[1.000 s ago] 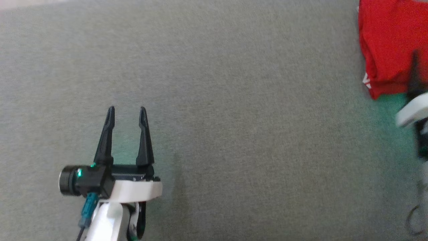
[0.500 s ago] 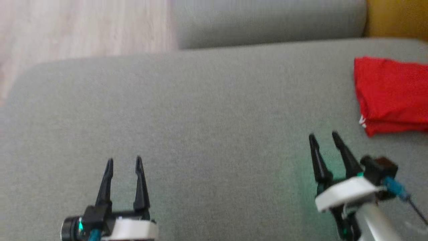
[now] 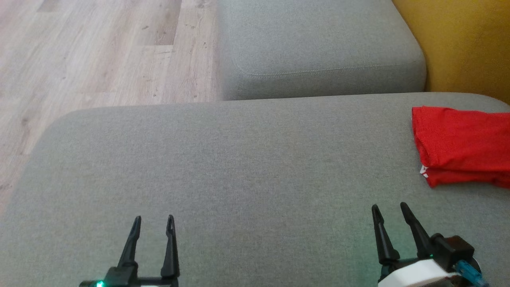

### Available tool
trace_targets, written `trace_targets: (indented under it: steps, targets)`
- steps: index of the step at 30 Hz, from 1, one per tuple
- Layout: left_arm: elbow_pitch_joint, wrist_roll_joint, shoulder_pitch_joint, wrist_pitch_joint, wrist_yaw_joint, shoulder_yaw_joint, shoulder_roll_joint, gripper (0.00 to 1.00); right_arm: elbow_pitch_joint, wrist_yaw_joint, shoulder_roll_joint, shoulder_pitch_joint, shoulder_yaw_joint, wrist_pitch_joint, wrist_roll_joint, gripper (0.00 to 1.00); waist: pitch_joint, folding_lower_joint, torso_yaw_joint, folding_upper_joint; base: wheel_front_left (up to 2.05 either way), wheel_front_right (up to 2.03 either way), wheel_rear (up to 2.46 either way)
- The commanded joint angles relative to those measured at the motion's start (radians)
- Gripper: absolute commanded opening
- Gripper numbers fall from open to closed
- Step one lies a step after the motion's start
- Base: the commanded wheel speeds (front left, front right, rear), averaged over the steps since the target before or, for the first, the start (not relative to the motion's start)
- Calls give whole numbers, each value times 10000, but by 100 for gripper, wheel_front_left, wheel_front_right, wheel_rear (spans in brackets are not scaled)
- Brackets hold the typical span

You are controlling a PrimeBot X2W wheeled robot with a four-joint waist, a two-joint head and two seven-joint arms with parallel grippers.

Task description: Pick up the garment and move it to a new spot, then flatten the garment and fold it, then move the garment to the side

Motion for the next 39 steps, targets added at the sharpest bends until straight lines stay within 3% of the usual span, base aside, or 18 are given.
trace_targets:
  steps: [1,10,11,39]
  targets:
    - [-275,65,-391,-53,-23,433,-22,100,-402,-7,11,-340,154,-107,-91,100,-6,1,-16,-1,0,0,0]
    - [-155,155,-345,-53,-152,598,-22,100,-416,-7,134,-439,186,-108,-225,100,-37,1,-91,-1,0,0,0]
    - [131,82,-2,-1,-112,230,0,0,-56,0,159,-3,-47,0,-147,0,-38,1,-92,-1,0,0,0]
    - [536,-2797,-394,730,-484,742,-6,0,166,-1,132,-315,-389,671,2646,0,163,1,-188,-1,0,0,0]
